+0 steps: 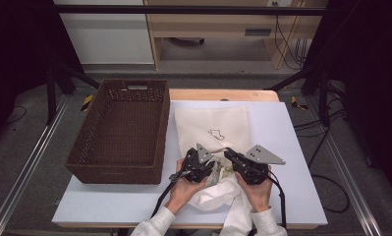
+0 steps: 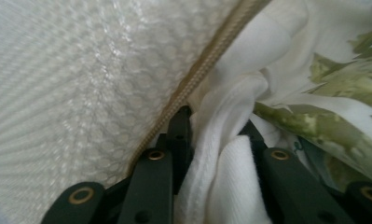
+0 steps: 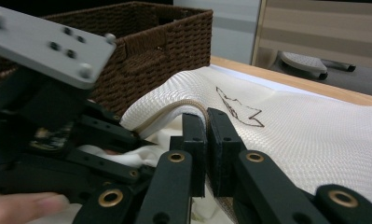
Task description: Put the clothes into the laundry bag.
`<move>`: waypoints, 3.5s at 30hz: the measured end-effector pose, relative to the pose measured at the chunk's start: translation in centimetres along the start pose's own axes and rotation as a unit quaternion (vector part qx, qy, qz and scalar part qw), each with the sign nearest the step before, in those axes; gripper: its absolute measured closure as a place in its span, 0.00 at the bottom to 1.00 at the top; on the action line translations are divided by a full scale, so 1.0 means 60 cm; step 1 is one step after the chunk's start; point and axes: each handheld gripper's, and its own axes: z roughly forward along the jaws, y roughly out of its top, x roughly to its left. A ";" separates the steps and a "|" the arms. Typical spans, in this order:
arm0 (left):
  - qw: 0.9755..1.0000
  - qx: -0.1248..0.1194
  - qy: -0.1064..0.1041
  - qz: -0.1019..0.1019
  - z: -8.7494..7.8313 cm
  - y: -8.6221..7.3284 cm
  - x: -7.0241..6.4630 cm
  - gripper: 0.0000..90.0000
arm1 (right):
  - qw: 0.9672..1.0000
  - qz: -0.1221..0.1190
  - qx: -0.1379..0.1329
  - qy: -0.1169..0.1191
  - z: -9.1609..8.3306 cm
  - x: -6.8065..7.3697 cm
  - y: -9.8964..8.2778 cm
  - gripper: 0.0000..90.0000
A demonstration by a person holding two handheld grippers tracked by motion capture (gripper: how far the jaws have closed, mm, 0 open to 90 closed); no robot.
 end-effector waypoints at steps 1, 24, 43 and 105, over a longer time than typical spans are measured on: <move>1.000 -0.007 -0.002 -0.004 -0.001 -0.003 0.001 0.77 | 1.000 -0.002 0.004 -0.001 0.002 0.002 0.000 0.97; 0.992 -0.012 -0.121 0.045 -0.073 -0.067 -0.064 0.22 | 1.000 -0.001 0.004 -0.008 0.003 0.000 -0.001 0.97; 0.996 -0.016 -0.082 -0.013 -0.052 0.009 -0.031 0.90 | 1.000 0.000 -0.001 -0.007 -0.003 -0.002 0.002 0.97; 0.996 -0.048 -0.078 -0.015 -0.016 -0.024 -0.038 0.53 | 1.000 0.019 -0.006 0.007 -0.006 -0.010 -0.001 0.97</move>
